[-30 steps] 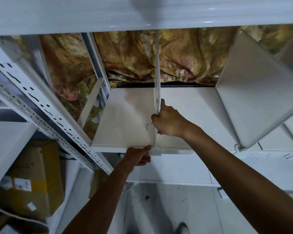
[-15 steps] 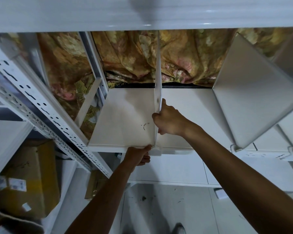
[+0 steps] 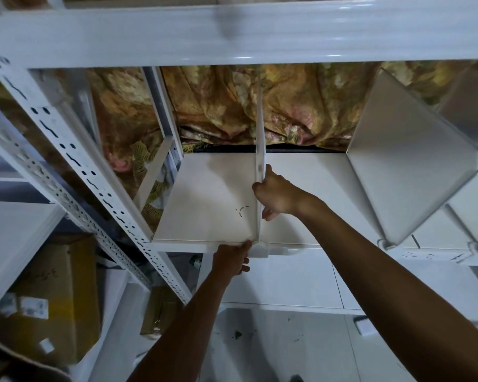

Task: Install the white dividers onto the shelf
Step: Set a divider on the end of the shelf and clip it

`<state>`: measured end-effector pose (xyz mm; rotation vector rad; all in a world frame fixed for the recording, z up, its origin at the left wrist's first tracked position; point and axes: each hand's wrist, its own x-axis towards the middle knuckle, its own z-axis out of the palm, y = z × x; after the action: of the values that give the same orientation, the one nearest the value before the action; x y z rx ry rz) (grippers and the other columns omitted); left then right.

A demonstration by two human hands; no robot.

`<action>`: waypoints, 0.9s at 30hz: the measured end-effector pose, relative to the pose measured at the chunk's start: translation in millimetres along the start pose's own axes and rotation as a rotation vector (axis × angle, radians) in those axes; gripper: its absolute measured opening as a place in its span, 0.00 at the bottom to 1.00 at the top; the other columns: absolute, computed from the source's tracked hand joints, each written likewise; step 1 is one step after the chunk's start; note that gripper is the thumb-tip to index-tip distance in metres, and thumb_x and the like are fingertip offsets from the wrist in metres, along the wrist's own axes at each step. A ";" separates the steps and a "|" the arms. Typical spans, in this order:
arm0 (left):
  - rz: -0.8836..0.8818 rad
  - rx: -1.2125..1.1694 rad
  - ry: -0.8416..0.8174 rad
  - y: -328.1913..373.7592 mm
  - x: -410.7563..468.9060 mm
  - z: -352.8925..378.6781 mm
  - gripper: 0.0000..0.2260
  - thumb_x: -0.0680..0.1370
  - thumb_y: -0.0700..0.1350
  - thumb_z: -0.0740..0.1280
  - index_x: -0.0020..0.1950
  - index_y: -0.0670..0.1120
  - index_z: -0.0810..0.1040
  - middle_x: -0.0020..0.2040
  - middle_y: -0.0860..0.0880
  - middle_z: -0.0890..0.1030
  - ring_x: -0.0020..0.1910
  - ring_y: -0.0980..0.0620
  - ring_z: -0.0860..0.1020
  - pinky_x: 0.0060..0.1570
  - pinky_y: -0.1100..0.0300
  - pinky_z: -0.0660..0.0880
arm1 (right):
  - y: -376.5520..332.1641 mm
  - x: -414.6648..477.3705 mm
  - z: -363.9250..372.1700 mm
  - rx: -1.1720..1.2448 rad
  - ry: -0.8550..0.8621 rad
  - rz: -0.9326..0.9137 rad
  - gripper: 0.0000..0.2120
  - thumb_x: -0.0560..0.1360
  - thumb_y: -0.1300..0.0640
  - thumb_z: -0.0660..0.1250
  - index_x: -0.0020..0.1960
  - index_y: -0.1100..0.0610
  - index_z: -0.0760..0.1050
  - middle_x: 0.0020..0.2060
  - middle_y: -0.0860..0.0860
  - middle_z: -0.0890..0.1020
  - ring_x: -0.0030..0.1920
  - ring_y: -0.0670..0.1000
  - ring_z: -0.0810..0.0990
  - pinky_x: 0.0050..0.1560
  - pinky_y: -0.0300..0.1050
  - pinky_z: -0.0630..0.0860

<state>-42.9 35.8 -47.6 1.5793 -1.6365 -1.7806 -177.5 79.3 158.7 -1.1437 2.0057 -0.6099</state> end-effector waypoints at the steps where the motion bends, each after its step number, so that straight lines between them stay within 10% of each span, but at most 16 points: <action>1: -0.009 0.014 -0.006 1.3 -0.3 0.0 0.20 0.74 0.62 0.71 0.47 0.45 0.77 0.44 0.45 0.85 0.40 0.46 0.86 0.42 0.54 0.83 | -0.3 1.5 0.5 0.003 -0.009 0.001 0.20 0.78 0.57 0.55 0.70 0.56 0.57 0.44 0.62 0.82 0.39 0.63 0.87 0.54 0.57 0.82; 10: -0.024 0.165 0.015 6.6 -4.8 0.4 0.25 0.75 0.65 0.68 0.50 0.42 0.79 0.43 0.47 0.86 0.36 0.49 0.86 0.38 0.56 0.83 | -0.7 5.7 2.6 0.011 -0.035 0.007 0.24 0.77 0.54 0.54 0.72 0.51 0.56 0.57 0.60 0.77 0.37 0.61 0.87 0.52 0.60 0.83; 21: -0.044 0.119 0.012 3.2 -14.1 2.4 0.25 0.77 0.64 0.65 0.53 0.41 0.79 0.45 0.45 0.86 0.37 0.48 0.86 0.40 0.50 0.85 | 2.2 0.2 2.4 0.060 -0.013 0.019 0.23 0.78 0.56 0.53 0.72 0.55 0.56 0.50 0.60 0.77 0.42 0.64 0.86 0.46 0.60 0.84; 27: -0.098 -0.064 0.000 -13.5 -31.6 23.6 0.19 0.82 0.58 0.62 0.52 0.41 0.78 0.45 0.43 0.86 0.38 0.43 0.86 0.44 0.47 0.84 | 25.7 -23.0 13.2 -0.018 0.032 -0.039 0.32 0.81 0.46 0.55 0.79 0.58 0.49 0.71 0.59 0.72 0.68 0.60 0.73 0.62 0.48 0.70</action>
<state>-43.8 77.5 -47.4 1.6573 -1.5104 -1.8612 -172.9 111.4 141.0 -1.1934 2.0238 -0.6354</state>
